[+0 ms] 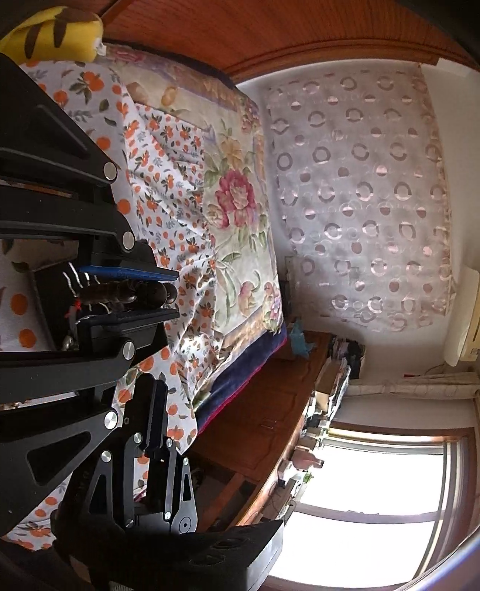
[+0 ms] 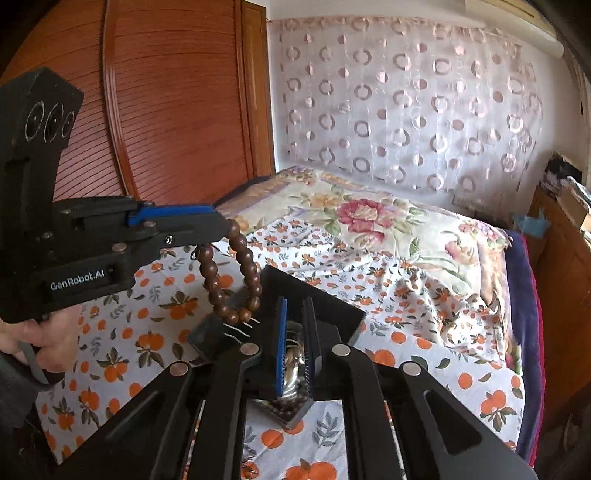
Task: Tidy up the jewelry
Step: 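Lower the bead bracelet into the box with the left tool while the right tool drops the necklace in, then move the left tool to the red cord bracelet and close on it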
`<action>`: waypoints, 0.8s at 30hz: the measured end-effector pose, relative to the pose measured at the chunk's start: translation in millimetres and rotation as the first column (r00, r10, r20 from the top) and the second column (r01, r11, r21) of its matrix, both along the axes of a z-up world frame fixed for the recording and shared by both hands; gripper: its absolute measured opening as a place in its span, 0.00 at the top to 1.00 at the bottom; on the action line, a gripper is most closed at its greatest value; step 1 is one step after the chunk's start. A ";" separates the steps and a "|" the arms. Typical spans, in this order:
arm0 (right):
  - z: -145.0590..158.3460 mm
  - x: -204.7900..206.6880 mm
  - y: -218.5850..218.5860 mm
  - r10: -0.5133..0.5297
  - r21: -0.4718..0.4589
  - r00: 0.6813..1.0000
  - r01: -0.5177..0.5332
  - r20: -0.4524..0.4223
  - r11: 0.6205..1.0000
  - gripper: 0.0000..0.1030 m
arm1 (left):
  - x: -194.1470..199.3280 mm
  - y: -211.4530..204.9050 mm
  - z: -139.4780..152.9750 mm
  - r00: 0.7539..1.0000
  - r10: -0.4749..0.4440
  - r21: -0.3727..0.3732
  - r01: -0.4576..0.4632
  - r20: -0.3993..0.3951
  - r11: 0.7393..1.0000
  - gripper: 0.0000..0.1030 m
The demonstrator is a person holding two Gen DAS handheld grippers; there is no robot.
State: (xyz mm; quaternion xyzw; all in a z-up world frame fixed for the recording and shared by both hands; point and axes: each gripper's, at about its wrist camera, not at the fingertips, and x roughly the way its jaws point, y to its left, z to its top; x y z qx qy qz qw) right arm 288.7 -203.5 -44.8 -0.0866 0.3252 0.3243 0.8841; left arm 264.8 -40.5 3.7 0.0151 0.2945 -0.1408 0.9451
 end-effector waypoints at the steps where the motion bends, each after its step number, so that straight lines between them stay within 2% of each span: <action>1: -0.6 3.2 -2.2 -0.009 0.003 1.000 0.009 -0.002 1.000 0.86 | 4.5 -1.4 -3.7 1.000 -0.003 0.000 0.003 -0.010 1.000 0.86; 2: -1.7 4.9 -5.8 -0.026 0.010 1.000 0.026 0.003 1.000 0.76 | 8.5 -2.2 -6.6 1.000 -0.005 0.000 0.005 -0.018 1.000 0.86; 3: -1.9 6.1 -10.5 -0.036 0.014 0.999 0.036 0.008 0.999 0.70 | 13.7 -3.6 -12.2 0.999 -0.008 0.002 0.008 -0.033 1.000 0.86; 7: -10.2 3.1 -23.7 -0.054 0.021 0.999 0.054 0.003 0.998 0.70 | 25.3 -5.7 -30.3 0.998 -0.003 0.020 0.005 -0.066 1.000 0.86; 14: -33.0 -6.3 -29.1 -0.062 -0.001 0.998 0.062 -0.029 0.998 0.70 | 40.1 -6.2 -45.9 0.994 0.008 0.042 -0.003 -0.109 0.999 0.86; 16: -38.4 -8.7 -30.9 -0.066 -0.001 0.997 0.066 -0.040 0.998 0.70 | 41.5 -4.4 -46.8 0.993 0.022 0.049 -0.016 -0.114 0.999 0.81; 18: -43.0 -13.1 -32.1 -0.074 -0.003 0.996 0.074 -0.050 0.997 0.70 | 37.6 -1.3 -43.7 0.994 0.032 0.042 -0.028 -0.101 0.999 0.66; 22: -51.1 -27.6 -36.4 -0.080 0.001 0.994 0.080 -0.073 0.997 0.70 | 20.2 6.7 -36.0 0.996 0.041 0.041 -0.038 -0.073 0.998 0.61; 24: -54.7 -37.2 -38.5 -0.078 0.002 0.993 0.078 -0.085 0.997 0.70 | 6.2 11.9 -35.2 0.997 0.039 0.041 -0.036 -0.065 0.999 0.53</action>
